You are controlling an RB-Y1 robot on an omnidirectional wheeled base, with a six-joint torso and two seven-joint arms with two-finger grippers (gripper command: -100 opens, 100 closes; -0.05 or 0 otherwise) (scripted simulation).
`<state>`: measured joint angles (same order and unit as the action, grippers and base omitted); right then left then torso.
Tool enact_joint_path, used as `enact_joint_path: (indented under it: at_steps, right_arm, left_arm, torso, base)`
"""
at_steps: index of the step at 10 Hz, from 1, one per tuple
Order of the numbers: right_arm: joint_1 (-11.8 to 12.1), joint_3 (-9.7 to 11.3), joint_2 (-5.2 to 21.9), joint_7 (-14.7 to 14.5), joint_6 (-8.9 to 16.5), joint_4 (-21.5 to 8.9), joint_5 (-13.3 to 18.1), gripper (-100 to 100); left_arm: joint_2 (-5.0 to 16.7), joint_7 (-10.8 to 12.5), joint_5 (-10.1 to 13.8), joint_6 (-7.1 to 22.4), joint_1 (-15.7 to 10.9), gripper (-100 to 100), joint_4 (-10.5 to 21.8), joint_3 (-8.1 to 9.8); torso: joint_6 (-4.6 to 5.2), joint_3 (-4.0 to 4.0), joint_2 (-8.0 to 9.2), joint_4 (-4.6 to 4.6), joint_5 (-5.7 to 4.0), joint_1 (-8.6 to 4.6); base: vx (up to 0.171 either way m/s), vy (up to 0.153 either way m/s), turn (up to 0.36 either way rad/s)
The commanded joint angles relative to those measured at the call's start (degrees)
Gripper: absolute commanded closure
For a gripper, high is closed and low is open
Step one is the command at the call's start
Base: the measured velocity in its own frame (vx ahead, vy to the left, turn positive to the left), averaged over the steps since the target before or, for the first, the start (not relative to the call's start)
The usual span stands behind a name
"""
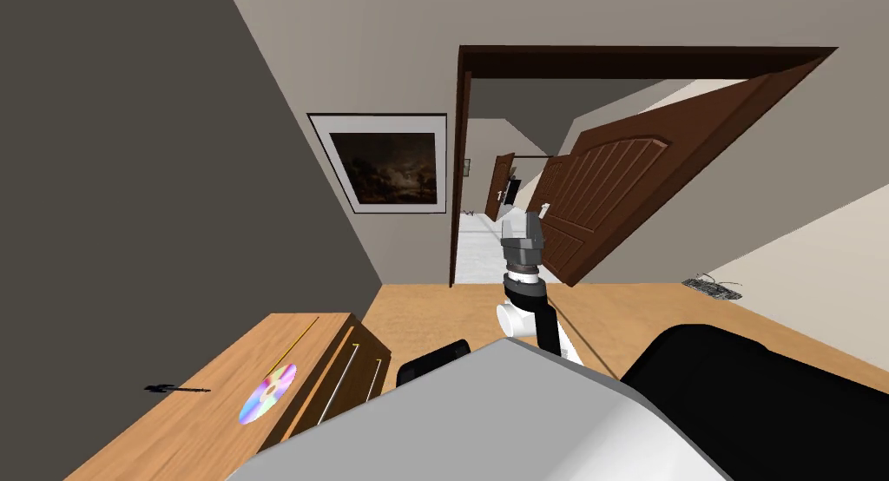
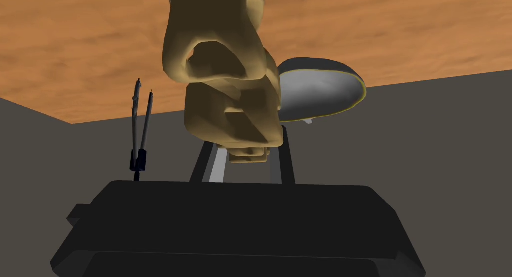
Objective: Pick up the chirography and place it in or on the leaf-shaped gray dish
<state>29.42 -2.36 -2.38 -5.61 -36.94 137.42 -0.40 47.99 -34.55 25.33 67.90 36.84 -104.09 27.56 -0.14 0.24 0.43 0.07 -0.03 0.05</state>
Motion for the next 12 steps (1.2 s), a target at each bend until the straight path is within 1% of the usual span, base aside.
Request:
enact_joint_path:
  at_steps: [1,3,6,9,10,12]
  right_arm:
    - [0.0,0.0,0.0,0.0,0.0,0.0,0.0,0]
    - [0.0,0.0,0.0,0.0,0.0,0.0,0.0,0]
    - [0.01,-0.01,0.01,0.0,0.0,0.0,0.0,0]
    - [0.01,-0.01,0.01,0.0,0.0,0.0,0.0,0]
    - [0.02,-0.01,0.01,0.0,0.0,0.0,0.0,0]
    - [0.01,-0.01,0.01,0.0,0.0,0.0,0.0,0]
  left_arm:
    - [2.08,0.38,1.24,1.35,-1.07,100,2.13,0.93]
    - [2.97,0.39,2.3,1.8,-1.15,100,3.6,1.75]
    - [3.6,0.04,4.06,1.73,-0.77,100,6.27,3.01]
    - [3.6,-0.56,5.96,1.0,-0.06,100,9.34,4.28]
    - [3.39,-1.04,7.28,0.32,0.47,100,11.46,5.13]
    - [3.08,-1.53,8.59,-0.42,0.99,100,13.53,5.96]
  torso:
    - [0.0,0.0,0.0,0.0,0.0,0.0]
    - [-0.02,0.0,-0.01,0.0,0.04,0.18]
    - [-0.02,-0.17,-0.31,-0.05,0.08,0.26]
    - [-0.01,-0.17,-0.32,-0.04,0.11,0.31]
    - [-0.05,-0.16,-0.32,-0.04,0.11,0.39]
    - [-0.01,-0.18,-0.35,-0.03,0.16,0.53]
  base:
    - [-0.135,0.053,-0.138]
    - [-0.101,0.07,-0.149]
    - [-0.04,0.073,-0.113]
    - [-0.046,0.087,-0.132]
    - [-0.037,0.134,-0.213]
    - [-0.034,0.118,-0.162]
